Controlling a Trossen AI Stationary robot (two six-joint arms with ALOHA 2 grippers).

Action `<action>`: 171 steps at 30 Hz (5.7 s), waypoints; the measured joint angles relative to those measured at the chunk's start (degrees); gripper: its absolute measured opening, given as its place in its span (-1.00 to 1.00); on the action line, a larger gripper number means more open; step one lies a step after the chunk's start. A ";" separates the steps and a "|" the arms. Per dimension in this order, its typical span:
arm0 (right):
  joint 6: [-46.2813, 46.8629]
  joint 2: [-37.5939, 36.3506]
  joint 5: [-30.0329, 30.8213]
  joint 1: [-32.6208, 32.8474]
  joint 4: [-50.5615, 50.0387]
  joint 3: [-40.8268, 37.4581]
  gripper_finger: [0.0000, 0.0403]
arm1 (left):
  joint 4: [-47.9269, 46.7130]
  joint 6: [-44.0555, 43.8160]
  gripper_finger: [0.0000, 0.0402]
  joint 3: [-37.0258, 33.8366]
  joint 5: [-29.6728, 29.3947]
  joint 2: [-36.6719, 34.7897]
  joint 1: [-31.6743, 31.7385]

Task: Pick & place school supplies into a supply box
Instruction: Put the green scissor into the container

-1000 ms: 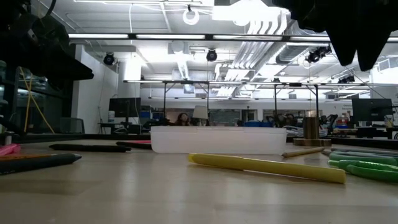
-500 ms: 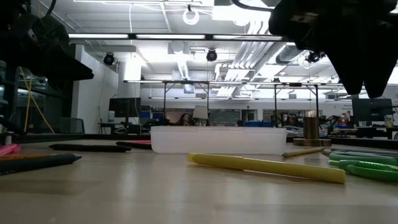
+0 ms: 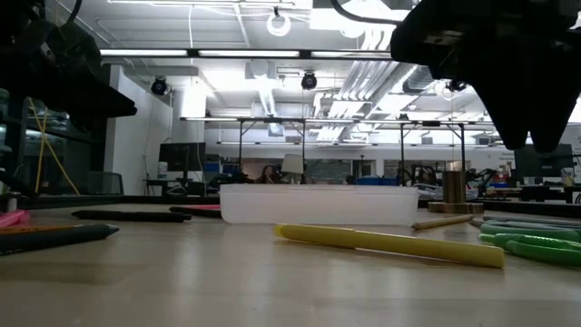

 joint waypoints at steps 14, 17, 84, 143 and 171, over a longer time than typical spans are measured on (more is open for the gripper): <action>3.13 -0.02 -4.39 0.29 6.24 -6.14 -0.53 | 0.00 0.00 -0.45 0.00 0.00 0.01 0.00; 3.25 -0.02 -3.90 0.39 10.68 -8.02 -0.53 | 0.00 0.00 -0.45 0.00 0.00 0.01 0.00; 5.43 -0.48 -4.07 -0.83 26.67 -19.39 -0.53 | 0.00 0.00 -0.45 0.00 -0.56 0.01 0.02; 7.61 -2.58 -2.42 -0.81 23.93 -19.61 -0.74 | -0.39 0.02 -0.45 0.00 -1.68 -0.01 0.00; 8.45 -5.83 -3.55 -0.79 23.05 -19.39 -0.74 | -0.39 0.02 -0.45 0.00 -1.68 0.00 0.02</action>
